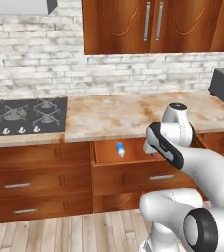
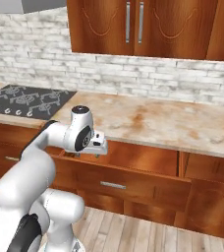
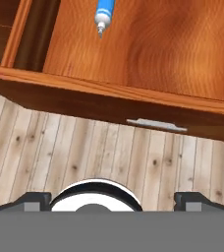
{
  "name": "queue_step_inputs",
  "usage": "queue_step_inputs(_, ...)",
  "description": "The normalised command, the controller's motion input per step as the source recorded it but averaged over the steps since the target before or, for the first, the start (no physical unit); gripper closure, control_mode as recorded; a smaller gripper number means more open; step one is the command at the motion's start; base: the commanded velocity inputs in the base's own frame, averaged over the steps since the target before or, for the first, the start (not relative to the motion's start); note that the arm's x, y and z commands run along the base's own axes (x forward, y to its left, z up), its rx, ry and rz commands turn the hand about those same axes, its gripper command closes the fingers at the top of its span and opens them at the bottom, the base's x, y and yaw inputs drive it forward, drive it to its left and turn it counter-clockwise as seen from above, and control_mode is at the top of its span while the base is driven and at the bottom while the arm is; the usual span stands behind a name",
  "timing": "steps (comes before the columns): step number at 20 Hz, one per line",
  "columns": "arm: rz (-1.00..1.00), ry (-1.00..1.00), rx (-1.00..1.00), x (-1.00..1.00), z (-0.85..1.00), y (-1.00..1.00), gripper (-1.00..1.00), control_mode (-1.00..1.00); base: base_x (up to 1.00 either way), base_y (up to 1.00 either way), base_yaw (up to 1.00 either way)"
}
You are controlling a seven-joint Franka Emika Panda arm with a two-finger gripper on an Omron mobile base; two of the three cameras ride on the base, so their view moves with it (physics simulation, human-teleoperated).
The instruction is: Restock the sink supplies by placing the sponge and soap dispenser on the counter and next to the sink. Make sure the soap dispenser is upright.
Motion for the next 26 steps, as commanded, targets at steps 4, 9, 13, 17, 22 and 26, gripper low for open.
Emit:
queue_step_inputs(4,0.00,0.00,0.00,0.00,0.00,0.00,-1.00,1.00,0.62,0.00,0.03)
queue_step_inputs(9,0.00,0.00,0.00,0.00,0.00,0.00,-1.00,1.00,0.39,0.17,0.00)
queue_step_inputs(13,0.00,0.01,0.00,0.00,-0.06,0.00,-1.00,-1.00,0.01,0.06,0.00)
queue_step_inputs(17,0.00,0.03,0.00,0.38,-0.88,0.20,-1.00,-1.00,0.00,0.00,0.00)
queue_step_inputs(22,0.00,0.10,-0.01,0.55,-0.96,0.14,-1.00,-1.00,0.00,0.00,0.00)
queue_step_inputs(26,0.00,0.04,0.00,0.52,-0.70,0.00,-1.00,-1.00,0.00,0.00,0.00)
